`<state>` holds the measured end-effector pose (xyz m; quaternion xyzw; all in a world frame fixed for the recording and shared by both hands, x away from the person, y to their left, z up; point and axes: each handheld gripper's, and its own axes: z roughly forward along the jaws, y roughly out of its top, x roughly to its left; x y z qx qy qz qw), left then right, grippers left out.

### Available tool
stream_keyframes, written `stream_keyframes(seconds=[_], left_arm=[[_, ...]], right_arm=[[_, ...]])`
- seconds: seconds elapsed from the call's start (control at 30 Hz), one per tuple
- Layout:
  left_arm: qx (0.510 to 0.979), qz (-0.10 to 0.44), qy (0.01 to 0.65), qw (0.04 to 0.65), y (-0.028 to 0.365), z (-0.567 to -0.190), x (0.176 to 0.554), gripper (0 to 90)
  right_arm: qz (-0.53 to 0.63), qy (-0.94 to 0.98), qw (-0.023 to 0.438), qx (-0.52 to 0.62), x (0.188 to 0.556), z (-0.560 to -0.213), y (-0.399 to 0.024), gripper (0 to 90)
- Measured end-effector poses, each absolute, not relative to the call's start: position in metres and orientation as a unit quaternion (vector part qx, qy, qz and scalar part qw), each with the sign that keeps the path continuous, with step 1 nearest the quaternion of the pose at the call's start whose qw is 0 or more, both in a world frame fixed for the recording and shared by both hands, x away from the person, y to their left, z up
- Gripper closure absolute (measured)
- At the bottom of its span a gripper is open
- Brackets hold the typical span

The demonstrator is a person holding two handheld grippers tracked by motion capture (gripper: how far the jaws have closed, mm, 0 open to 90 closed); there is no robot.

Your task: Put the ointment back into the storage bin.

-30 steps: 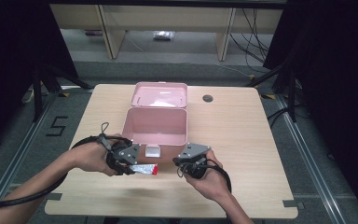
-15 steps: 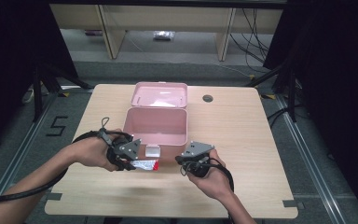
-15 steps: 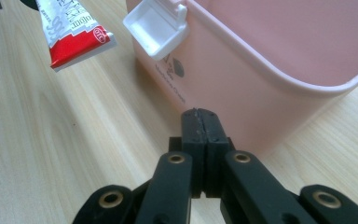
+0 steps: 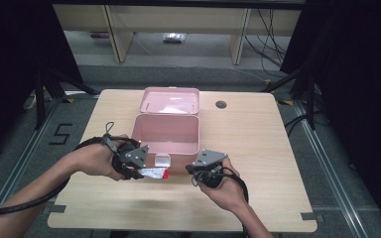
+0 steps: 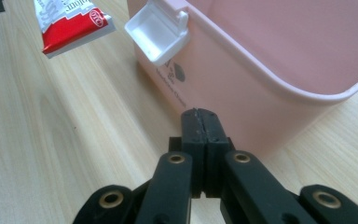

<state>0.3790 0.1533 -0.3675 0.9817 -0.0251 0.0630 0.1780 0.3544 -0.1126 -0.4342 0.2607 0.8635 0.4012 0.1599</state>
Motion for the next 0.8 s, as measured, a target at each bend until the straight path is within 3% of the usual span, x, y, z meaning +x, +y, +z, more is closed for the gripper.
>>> stream_keyframes(seconds=[0.8], left_arm=[[0.978,0.078,-0.022,0.191,0.155,-0.353,0.393,71.9]], right_arm=[[0.404,0.862,0.170,0.253,0.352,-0.436,-0.106,90.0]])
